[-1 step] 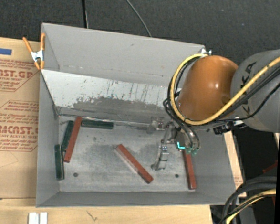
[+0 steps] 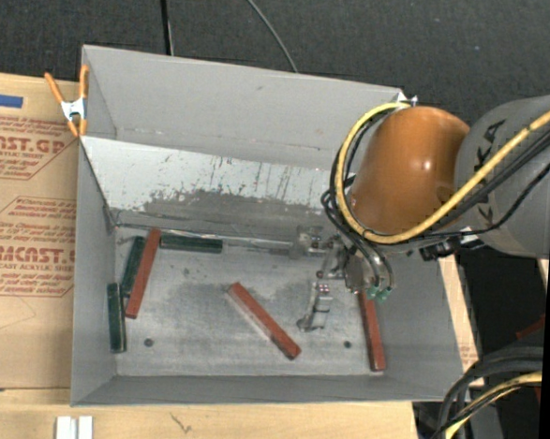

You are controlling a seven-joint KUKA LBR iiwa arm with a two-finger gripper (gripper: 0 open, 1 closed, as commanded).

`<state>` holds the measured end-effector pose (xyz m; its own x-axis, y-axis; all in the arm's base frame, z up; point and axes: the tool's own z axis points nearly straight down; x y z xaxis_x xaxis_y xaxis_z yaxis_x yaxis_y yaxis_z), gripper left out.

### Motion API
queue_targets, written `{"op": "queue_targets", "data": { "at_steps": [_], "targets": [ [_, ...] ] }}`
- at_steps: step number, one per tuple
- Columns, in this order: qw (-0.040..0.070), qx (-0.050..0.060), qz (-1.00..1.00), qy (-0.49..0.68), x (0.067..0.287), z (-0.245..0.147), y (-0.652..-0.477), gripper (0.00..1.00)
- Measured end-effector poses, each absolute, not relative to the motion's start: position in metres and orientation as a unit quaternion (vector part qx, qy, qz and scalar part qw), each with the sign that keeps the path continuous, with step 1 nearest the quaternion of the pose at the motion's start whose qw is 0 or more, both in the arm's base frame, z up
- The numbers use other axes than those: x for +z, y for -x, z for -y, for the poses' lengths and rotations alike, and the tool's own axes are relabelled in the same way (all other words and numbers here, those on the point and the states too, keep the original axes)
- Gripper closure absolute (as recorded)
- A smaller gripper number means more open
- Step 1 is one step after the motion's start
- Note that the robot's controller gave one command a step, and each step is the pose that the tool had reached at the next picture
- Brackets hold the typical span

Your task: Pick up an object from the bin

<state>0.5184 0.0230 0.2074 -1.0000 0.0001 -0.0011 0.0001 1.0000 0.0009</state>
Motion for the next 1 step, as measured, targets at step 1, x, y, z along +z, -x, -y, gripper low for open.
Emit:
{"op": "queue_targets", "data": {
  "at_steps": [1],
  "targets": [
    [0.002,0.001,-0.998,-0.061,0.1568,-0.0262,-0.5214,0.00]
  ]
}}
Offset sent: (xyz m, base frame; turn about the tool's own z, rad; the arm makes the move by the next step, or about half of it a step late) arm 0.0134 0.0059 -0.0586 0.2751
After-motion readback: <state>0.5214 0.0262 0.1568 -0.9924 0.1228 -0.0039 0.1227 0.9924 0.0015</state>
